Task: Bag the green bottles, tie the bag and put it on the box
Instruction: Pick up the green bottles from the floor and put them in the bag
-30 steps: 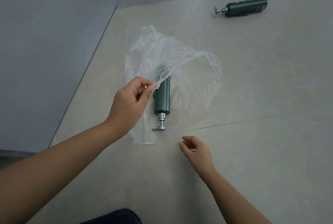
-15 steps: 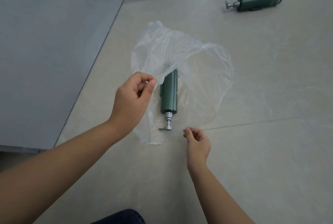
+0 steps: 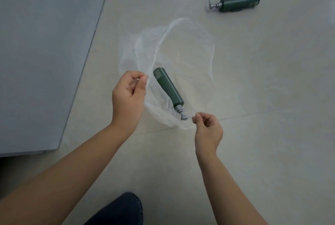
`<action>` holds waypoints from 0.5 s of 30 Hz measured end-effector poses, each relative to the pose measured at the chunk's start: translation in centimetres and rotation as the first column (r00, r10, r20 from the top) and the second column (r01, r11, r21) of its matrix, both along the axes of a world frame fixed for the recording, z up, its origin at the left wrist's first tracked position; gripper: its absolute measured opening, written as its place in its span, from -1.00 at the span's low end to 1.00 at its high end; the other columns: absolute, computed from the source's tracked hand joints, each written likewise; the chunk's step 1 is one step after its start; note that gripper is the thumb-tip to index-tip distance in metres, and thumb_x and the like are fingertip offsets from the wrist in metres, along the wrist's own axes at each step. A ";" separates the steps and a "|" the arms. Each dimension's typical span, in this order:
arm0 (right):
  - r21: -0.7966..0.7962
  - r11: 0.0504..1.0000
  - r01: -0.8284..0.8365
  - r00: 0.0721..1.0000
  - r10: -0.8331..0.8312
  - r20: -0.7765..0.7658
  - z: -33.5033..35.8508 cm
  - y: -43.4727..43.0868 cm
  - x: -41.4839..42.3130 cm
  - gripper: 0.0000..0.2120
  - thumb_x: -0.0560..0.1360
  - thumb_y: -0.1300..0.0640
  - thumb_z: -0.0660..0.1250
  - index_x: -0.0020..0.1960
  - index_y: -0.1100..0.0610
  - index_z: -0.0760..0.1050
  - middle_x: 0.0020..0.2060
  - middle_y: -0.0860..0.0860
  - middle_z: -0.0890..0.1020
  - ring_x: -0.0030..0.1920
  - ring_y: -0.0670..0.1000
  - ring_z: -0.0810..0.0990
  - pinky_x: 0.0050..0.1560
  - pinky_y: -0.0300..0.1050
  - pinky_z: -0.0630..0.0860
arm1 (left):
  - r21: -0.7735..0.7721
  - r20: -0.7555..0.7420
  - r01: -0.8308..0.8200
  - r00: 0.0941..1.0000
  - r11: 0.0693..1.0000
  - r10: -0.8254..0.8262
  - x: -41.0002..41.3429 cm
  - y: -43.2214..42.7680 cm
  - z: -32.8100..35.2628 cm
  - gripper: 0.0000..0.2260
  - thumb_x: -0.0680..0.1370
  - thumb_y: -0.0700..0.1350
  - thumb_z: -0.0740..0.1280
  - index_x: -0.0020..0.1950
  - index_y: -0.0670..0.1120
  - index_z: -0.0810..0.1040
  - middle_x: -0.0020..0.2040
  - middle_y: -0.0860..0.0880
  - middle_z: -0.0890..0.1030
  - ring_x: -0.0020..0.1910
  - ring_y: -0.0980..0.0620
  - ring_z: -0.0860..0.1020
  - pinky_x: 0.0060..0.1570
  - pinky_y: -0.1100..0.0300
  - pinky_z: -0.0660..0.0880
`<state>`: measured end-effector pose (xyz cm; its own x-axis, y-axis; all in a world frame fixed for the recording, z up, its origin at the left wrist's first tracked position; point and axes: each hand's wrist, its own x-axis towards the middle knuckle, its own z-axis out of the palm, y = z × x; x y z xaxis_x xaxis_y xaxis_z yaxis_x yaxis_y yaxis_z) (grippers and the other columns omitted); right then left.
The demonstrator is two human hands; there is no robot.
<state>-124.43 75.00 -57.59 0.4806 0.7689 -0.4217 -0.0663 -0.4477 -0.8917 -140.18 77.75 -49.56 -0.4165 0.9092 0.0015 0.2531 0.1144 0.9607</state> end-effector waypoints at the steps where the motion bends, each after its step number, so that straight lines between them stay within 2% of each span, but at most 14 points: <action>1: -0.003 1.000 0.000 1.000 0.000 0.011 1.8 0.2 0.5 -0.84 0.46 0.29 0.30 -0.22 0.06 0.50 -0.25 0.10 0.62 -0.23 -0.04 0.57 -0.25 -0.48 0.47 | -0.006 0.012 -0.006 1.000 1.000 0.006 0.2 0.0 1.4 -0.83 0.55 -0.16 0.25 -0.21 0.06 0.45 -0.43 -0.03 0.40 -0.44 0.08 0.33 -0.42 0.25 0.33; 6: -0.046 0.999 -0.020 0.997 0.023 0.080 11.0 0.7 2.3 -0.95 0.49 0.28 0.27 -0.11 0.20 0.51 -0.31 0.02 0.60 -0.28 -0.12 0.56 -0.27 -0.51 0.44 | -0.051 0.043 -0.100 0.994 0.994 0.102 1.2 -0.6 9.0 -0.82 0.55 -0.16 0.25 -0.22 0.07 0.44 -0.42 -0.01 0.40 -0.44 0.09 0.32 -0.42 0.27 0.31; 11: -0.108 0.990 -0.092 0.983 0.107 0.150 21.0 0.2 4.7 -0.91 0.50 0.23 0.25 -0.15 0.17 0.50 -0.31 0.01 0.59 -0.28 -0.03 0.53 -0.26 -0.35 0.40 | -0.130 0.007 -0.188 0.982 0.973 0.191 1.8 -2.3 16.6 -0.81 0.55 -0.14 0.25 -0.23 0.10 0.43 -0.39 0.02 0.42 -0.41 0.08 0.35 -0.37 0.20 0.32; 15: -0.155 0.979 -0.133 0.979 0.154 0.132 28.8 -1.0 7.6 -0.91 0.51 0.23 0.23 -0.11 0.19 0.51 -0.33 -0.02 0.58 -0.24 -0.03 0.54 -0.26 -0.35 0.37 | -0.193 0.009 -0.218 0.975 0.957 0.224 3.6 -4.5 23.2 -0.80 0.55 -0.16 0.25 -0.25 0.08 0.42 -0.39 0.00 0.42 -0.40 0.06 0.36 -0.34 0.14 0.33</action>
<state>-116.86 73.96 -28.75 0.4330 0.7698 -0.4690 0.1308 -0.5685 -0.8122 -136.55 73.29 -26.35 -0.6038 0.7769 -0.1783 0.1717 0.3451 0.9227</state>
